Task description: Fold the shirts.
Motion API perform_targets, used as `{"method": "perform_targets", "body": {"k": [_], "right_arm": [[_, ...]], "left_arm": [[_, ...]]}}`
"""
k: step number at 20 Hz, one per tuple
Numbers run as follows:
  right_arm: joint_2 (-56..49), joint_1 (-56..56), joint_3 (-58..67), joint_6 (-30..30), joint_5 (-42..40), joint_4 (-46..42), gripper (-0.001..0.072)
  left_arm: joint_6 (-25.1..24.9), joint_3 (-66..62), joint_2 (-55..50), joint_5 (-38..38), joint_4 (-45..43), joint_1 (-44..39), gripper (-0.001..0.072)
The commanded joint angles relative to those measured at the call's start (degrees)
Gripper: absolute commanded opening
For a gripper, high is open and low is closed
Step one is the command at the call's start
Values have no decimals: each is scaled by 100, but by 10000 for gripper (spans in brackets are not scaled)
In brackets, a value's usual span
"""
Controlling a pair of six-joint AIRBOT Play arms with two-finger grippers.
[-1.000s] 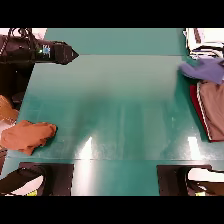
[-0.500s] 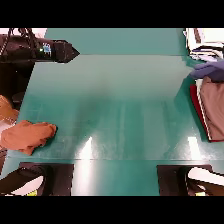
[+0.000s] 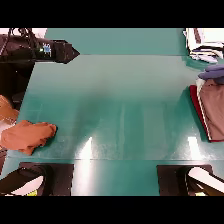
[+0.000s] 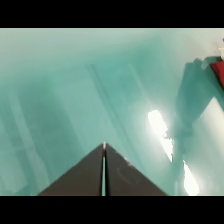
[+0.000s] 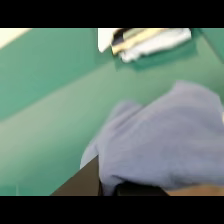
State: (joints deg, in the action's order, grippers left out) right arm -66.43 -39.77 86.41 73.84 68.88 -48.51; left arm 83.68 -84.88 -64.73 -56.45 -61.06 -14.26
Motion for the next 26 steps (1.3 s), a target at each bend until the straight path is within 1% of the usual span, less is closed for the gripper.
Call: {"method": "perform_targets", "body": {"k": [1,6,8,11,12,13,14,15,16,18,21,22,23,25,26], "right_arm": [[511,-249,-713,7,557,-490,16],[1141,-745,-1958,267,1106,-2015,17],[1307,-994,-2376,267,1215,-2317,17],[1427,-1228,-2796,267,1346,-2627,20],[1425,-1235,-2848,264,1388,-2715,90],[1423,-1235,-2868,267,1381,-2885,387],[1425,-1235,-2861,269,1318,-2959,595],[1425,-1233,-2789,337,1274,-2909,631],[1425,-1207,-2667,424,1220,-2747,631],[1425,-960,-2277,424,1128,-2096,630],[1425,-44,-1687,424,1106,-756,628],[1425,350,-1543,424,1071,-476,628],[1425,839,-1408,424,1010,-345,625],[1425,1818,-1207,424,887,-378,617],[1425,2247,-1150,420,817,-402,538]], "left_arm": [[-92,2,-2,-15,-2,-4,22],[-238,2,-2,-13,-2,-4,22],[-378,2,-2,-13,-2,-4,22],[-428,2,-2,-17,-2,-4,22],[-428,2,-2,-15,-2,-4,23],[-431,2,-2,-15,-2,-4,22],[-426,2,-2,-17,0,-4,22],[-428,2,-2,-15,0,-4,23],[-426,2,-2,-13,0,-4,22],[-426,2,-2,-11,0,-4,22],[-422,2,-2,-20,-2,-4,22],[-420,2,0,-61,2,-4,22],[-420,2,-2,-79,2,-4,22],[-420,2,-2,0,2,-4,22],[-420,2,-2,70,2,-4,23]]}}
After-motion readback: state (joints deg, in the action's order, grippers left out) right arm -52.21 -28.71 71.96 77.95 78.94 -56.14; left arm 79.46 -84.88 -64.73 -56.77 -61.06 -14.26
